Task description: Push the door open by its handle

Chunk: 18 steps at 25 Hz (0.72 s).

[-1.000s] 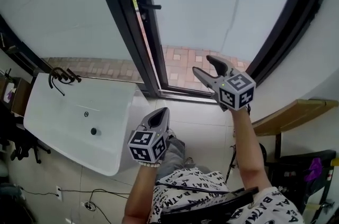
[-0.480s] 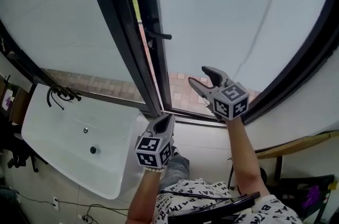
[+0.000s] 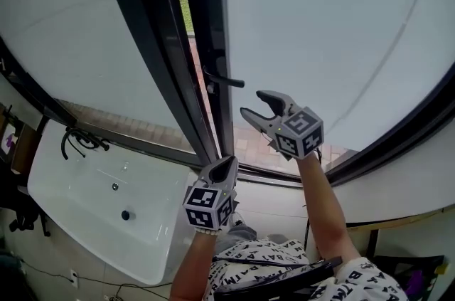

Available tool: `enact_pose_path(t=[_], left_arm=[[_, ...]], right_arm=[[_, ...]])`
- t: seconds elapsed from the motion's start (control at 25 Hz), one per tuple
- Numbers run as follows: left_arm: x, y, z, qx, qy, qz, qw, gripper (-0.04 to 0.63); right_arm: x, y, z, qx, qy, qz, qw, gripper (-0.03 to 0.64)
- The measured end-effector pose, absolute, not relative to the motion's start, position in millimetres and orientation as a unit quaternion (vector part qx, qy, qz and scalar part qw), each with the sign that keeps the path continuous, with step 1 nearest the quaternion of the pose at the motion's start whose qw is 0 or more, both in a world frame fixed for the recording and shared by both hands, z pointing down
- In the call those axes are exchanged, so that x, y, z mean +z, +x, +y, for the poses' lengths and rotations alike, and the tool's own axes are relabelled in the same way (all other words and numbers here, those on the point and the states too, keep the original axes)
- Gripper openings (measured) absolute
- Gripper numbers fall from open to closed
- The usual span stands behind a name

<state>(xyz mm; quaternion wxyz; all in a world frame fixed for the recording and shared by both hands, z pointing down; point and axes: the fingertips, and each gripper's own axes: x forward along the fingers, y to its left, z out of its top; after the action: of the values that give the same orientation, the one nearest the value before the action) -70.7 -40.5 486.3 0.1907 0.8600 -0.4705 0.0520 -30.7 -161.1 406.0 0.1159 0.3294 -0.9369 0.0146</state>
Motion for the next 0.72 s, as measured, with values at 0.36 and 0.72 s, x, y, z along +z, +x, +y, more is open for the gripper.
enact_pose_path(t=[0.36, 0.72], left_arm=[[483, -75, -72, 0.056, 0.868, -0.457, 0.187, -0.011], [482, -80, -93, 0.037, 0.862, -0.465, 0.199, -0.011]], right_arm=[[395, -63, -207, -0.022, 0.314, -0.937, 0.152, 0.209], [398, -96, -207, -0.029, 0.243, -0.950, 0.193, 0.173]])
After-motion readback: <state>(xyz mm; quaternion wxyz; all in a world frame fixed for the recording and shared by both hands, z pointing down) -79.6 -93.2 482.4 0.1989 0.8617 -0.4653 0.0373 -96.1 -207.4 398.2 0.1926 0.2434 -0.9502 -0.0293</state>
